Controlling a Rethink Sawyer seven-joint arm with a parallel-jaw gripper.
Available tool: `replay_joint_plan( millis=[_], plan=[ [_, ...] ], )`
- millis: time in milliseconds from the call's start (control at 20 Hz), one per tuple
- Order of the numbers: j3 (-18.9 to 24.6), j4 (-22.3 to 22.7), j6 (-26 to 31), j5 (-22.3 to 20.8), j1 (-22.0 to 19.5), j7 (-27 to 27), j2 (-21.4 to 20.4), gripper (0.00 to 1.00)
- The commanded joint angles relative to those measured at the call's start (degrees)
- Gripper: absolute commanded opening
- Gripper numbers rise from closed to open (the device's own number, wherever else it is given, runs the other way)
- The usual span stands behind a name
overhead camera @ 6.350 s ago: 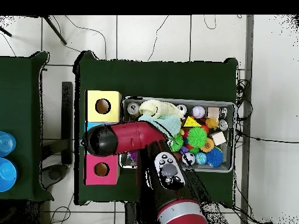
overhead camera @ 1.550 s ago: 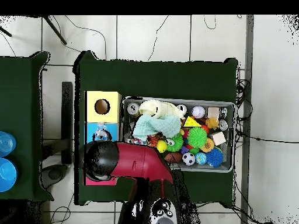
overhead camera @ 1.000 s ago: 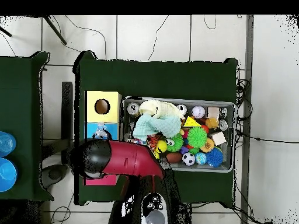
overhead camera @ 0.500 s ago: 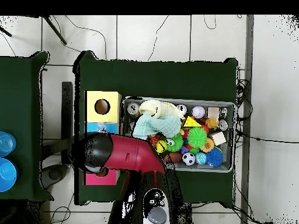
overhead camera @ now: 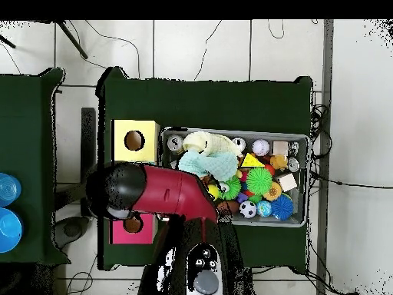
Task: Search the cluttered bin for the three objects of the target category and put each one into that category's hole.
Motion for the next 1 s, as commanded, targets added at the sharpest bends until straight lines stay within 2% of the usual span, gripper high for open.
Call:
replay_joint_plan(
  millis=[50,200,300,450,600,700,800,1000],
  plan=[
    [-0.9,-4.5,8.1,1.8,0.8,18.0,0.5,0.00],
    [-0.9,-4.2,6.4,2.2,1.4,18.0,1.5,0.00],
    [-0.8,-2.5,3.3,3.3,1.9,18.1,1.9,0.00],
    [-1.2,-4.3,5.1,3.5,2.4,19.1,2.1,0.00],
    [-1.7,-8.9,10.3,1.9,2.0,19.1,2.9,0.00],
    [-2.8,-14.1,14.9,-2.3,2.3,17.7,4.0,0.00],
    [-3.9,-17.0,16.5,-4.8,2.8,16.6,5.0,0.00],
    [-4.7,-18.9,15.1,-6.0,2.6,15.6,7.0,0.00]
  ],
)
